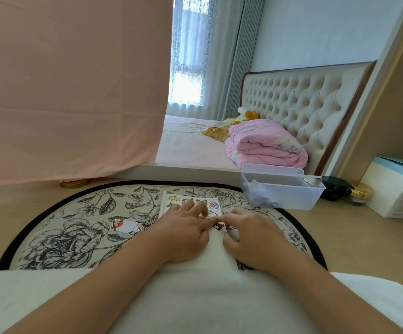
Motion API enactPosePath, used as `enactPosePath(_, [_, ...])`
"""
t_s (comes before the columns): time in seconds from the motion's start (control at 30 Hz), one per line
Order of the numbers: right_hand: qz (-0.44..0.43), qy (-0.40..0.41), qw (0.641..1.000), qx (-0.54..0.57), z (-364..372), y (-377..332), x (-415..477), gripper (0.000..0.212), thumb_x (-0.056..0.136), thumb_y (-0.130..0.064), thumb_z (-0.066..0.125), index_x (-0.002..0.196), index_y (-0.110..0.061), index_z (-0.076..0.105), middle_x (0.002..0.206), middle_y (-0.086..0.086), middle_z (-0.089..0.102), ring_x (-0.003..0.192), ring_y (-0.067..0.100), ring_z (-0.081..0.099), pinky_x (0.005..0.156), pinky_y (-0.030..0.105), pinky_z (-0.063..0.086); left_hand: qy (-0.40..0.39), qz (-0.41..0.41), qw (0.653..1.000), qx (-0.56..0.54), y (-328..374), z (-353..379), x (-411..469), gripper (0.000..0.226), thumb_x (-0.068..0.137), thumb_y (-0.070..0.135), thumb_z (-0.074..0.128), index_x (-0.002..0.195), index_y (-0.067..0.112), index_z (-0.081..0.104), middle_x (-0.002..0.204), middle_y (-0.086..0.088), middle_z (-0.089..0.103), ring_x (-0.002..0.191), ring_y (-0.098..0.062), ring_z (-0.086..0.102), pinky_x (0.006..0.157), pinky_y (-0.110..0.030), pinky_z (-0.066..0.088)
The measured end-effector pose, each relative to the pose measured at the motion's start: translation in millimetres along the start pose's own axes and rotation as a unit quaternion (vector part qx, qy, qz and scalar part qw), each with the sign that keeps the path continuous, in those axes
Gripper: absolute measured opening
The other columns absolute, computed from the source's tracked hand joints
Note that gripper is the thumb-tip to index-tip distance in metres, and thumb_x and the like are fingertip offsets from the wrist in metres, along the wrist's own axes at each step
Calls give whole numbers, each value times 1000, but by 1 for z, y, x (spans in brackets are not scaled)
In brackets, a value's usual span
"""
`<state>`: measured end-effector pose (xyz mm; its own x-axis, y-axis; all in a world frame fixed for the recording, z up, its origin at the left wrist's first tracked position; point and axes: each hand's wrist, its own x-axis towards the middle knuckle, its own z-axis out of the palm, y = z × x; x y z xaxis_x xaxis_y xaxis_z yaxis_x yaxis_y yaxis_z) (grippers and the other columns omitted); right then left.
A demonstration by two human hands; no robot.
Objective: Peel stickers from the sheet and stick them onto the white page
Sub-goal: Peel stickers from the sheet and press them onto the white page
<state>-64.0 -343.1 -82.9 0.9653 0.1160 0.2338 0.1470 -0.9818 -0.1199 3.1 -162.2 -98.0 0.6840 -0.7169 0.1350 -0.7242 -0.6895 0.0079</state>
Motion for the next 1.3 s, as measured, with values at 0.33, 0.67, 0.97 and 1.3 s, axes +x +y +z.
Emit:
enactPosePath(0.33, [-24,22,999,-9,11,5,-11,36,96,-39,45,124,-32,67,120,-15,61,111,9,57,89,29,49,23,-6,1000,-10,2,4,-4,54,101,44,15,154,41,25,152,15,30,139,-10,24,113,-35,25])
enactPosePath(0.67, [-10,9,999,41,8,16,-7,33,97,-37,47,122,-38,69,123,-22,59,111,4,55,91,29,48,91,64,991,-72,3,2,-11,37,96,43,39,125,50,61,125,27,58,117,-2,50,88,-32,53])
enactPosePath(0.97, [-65,81,995,6,12,19,-12,36,90,-36,43,103,-30,75,121,-20,64,100,10,66,77,32,57,106,28,986,-128,7,-2,-13,38,89,45,45,118,43,70,122,28,64,113,7,57,95,-14,44])
enactPosePath(1.3, [-91,55,994,3,13,17,-10,52,87,-39,29,112,-29,74,117,-17,65,104,13,58,80,38,56,-13,-23,998,-49,6,0,-8,54,103,51,27,155,40,24,155,22,25,145,-3,13,120,-29,14])
